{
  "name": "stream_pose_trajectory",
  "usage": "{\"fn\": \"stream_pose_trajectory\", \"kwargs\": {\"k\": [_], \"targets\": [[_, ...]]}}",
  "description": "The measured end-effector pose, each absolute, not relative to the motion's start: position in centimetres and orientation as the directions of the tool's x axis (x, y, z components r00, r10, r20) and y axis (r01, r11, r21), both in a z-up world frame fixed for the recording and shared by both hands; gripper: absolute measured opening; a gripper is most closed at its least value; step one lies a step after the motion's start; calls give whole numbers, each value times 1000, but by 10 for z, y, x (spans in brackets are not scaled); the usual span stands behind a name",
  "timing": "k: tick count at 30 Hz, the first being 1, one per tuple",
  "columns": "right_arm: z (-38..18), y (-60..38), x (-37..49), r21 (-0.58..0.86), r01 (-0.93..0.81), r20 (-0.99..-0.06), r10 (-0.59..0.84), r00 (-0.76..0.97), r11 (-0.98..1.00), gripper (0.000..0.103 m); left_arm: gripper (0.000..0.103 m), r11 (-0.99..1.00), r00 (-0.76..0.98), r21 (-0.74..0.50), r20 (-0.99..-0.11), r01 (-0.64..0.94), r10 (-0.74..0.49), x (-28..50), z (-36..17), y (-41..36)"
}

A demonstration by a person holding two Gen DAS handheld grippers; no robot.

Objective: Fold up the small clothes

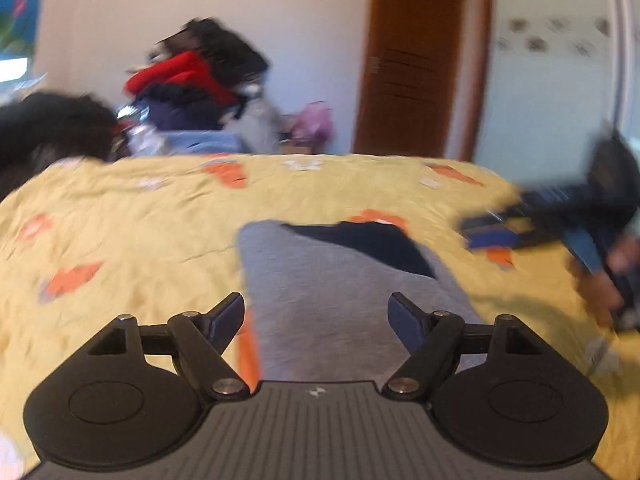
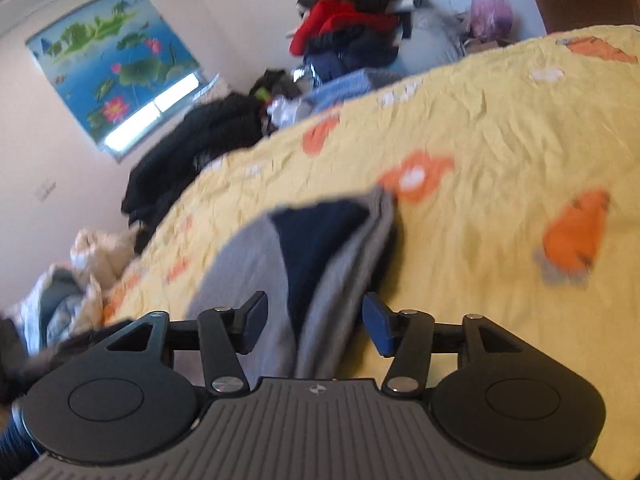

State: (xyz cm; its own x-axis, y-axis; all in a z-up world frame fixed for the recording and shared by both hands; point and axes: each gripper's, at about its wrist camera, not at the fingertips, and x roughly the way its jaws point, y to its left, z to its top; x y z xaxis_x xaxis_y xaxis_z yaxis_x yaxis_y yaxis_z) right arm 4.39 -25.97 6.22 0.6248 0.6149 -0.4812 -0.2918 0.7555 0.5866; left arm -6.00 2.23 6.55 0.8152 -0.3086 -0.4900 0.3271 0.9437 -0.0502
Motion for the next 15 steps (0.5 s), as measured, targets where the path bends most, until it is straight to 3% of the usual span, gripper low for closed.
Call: {"fn": "stream_pose_trajectory", "kwargs": {"k": [4,8,12,14,15], "targets": [[48,-253,106,716,-192,-466,664,585,671,58,78,908,779,78,-547,412,-307,-54,35,-24],[34,-235,132,677,-136,-574,634,519,723,53,79,895,747,63,-579,441,-327,-56,17,-28],[21,-232,141,698,-118,-573,650,499,706,52,78,893,727,40,-598,447,-337,-57,6,-24],[19,-228,143,703,-139,-558,661,501,698,16,78,893,724,39,-602,449,-338,-57,4,-25],[25,-226,144,665,-175,-562,641,524,726,16,78,892,724,37,-601,450,-340,-58,4,-25]]}}
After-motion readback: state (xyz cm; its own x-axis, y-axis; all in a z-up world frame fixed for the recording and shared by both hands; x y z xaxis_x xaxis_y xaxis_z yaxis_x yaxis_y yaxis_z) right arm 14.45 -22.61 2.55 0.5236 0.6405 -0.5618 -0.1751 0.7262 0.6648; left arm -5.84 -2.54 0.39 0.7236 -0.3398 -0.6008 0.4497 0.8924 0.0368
